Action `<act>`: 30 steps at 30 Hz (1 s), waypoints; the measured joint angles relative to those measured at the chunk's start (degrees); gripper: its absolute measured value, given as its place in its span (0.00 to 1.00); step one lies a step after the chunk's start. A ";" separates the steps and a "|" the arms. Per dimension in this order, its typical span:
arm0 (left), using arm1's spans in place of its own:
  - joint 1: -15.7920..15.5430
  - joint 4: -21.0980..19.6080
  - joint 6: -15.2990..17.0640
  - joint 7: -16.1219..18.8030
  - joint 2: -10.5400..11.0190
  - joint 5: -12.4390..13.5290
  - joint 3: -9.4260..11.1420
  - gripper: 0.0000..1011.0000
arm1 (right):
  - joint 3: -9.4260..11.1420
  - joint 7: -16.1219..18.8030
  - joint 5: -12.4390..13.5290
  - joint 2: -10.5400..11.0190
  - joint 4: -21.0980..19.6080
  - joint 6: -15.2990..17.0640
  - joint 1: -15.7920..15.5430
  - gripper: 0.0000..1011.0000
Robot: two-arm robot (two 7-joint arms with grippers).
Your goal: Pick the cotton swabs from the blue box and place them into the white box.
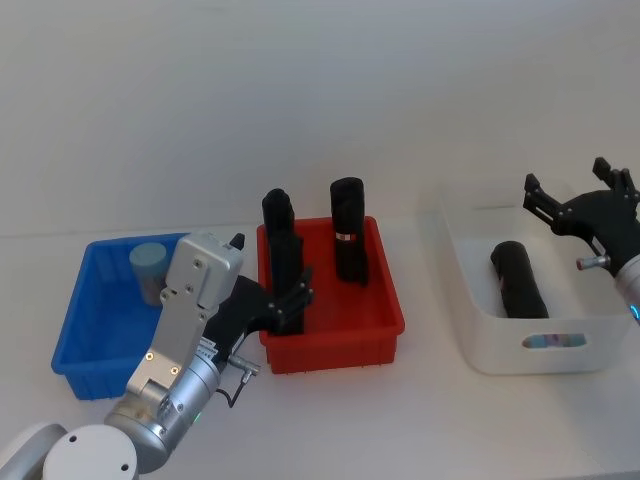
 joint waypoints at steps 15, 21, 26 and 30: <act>0.00 0.00 0.00 0.00 0.00 0.00 0.00 0.99 | 0.00 0.00 0.00 0.00 0.00 0.00 0.00 0.99; 0.00 0.00 0.00 0.00 0.00 0.00 0.00 0.99 | 0.00 0.00 0.00 0.00 0.00 0.00 0.00 0.99; 0.00 0.00 0.00 0.00 0.00 0.00 0.00 0.99 | 0.00 0.00 0.00 0.00 0.00 0.00 0.00 0.99; 0.00 0.00 0.00 0.00 0.00 0.00 0.00 0.99 | 0.00 0.00 0.00 0.00 0.00 0.00 0.00 0.99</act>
